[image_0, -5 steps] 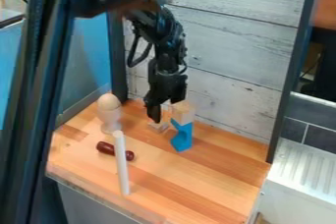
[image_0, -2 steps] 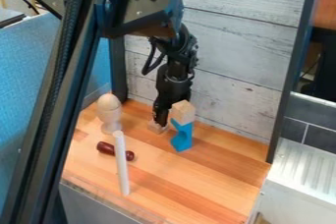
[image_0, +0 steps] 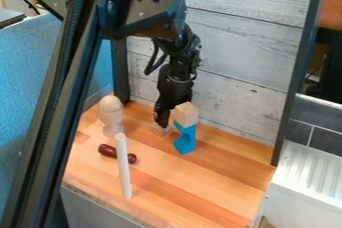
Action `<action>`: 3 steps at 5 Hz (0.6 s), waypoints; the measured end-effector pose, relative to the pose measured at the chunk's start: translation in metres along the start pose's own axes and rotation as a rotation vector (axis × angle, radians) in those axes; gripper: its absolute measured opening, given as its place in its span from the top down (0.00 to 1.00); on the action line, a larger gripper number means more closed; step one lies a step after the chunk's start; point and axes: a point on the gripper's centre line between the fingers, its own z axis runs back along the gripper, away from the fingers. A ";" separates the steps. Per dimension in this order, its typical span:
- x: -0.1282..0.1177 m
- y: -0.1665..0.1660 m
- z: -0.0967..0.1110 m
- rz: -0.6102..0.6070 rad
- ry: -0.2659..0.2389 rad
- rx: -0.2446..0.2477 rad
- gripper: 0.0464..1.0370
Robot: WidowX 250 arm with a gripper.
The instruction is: Put the cube on top of the arch
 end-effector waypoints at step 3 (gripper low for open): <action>0.006 0.011 -0.016 -0.007 -0.013 0.048 0.04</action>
